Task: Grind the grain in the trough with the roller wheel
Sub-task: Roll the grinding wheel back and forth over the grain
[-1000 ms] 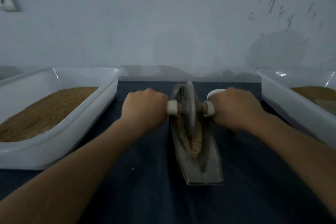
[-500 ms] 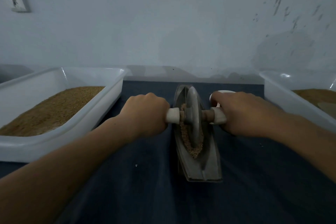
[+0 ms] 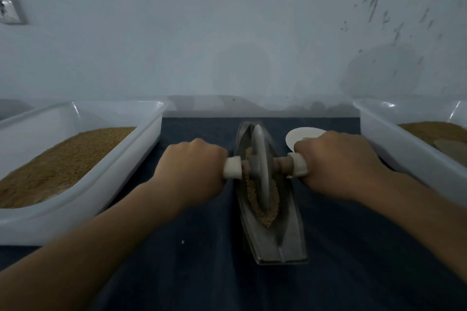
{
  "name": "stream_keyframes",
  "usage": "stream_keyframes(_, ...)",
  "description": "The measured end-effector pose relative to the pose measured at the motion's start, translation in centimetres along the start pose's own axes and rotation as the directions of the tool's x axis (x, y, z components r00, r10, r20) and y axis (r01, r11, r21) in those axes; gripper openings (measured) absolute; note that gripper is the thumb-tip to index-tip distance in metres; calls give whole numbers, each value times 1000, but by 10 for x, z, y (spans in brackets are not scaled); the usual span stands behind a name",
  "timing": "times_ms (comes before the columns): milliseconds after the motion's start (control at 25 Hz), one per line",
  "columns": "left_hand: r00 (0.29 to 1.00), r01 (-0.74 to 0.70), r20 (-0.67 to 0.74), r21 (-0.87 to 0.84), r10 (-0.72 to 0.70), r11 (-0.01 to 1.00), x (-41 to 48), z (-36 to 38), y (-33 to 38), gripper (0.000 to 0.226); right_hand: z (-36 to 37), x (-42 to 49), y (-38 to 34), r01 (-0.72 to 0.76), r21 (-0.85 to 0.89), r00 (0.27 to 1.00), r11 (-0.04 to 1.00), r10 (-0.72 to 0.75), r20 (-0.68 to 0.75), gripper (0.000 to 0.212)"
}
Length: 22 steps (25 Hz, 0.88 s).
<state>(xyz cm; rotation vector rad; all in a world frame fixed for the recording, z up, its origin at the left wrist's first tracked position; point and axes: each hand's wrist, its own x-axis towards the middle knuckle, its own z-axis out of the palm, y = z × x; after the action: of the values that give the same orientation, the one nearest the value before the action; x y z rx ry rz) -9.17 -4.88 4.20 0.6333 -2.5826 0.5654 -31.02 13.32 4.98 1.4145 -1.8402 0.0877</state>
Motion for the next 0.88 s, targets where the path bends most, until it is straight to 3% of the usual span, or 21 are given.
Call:
stream_keyframes(80, 997, -2, -76, 28, 4, 1000, 5, 4, -1, 25, 2, 2, 0, -11, -19, 999, 1000, 11, 31, 28)
stream_keyframes(120, 998, 22, -64, 43, -20, 999, 16, 4, 0, 21, 6, 8, -2, -52, -4, 991, 999, 52, 125, 25)
stream_keyframes(200, 996, 79, 30, 48, -80, 996, 42, 9, 2, 7, 13, 29, -6, -197, 69, 940, 978, 169, 298, 17)
stream_keyframes(320, 978, 111, 175, 19, -112, 994, 73, 5, 0, 15, 17, 50, -10, -277, 58, 899, 959, 237, 368, 16)
stream_keyframes(400, 988, 76, 134, 39, -81, 996, 54, -2, 0, 13, 8, 37, -10, -251, 60, 907, 966, 213, 364, 18)
stream_keyframes(440, 998, 32, 47, 59, -35, 998, 37, -3, 2, 13, 8, 22, -8, -208, 65, 932, 976, 178, 317, 19)
stream_keyframes(560, 987, -79, -133, 84, 89, 993, -3, -12, 7, 46, 1, -22, -6, -99, 43, 990, 994, 94, 103, 19)
stream_keyframes(640, 989, -34, -140, 67, 43, 997, 5, -5, 4, 45, 3, -15, -4, -91, -6, 993, 996, 92, 75, 24)
stream_keyframes(760, 984, 180, -15, 23, -179, 983, 36, 14, 7, 18, 13, 35, -9, -127, -15, 967, 992, 127, 222, 27)
stream_keyframes(880, 966, 253, 75, -41, -249, 967, 56, 17, 5, 12, 12, 67, -10, -152, 12, 930, 988, 139, 341, 18)
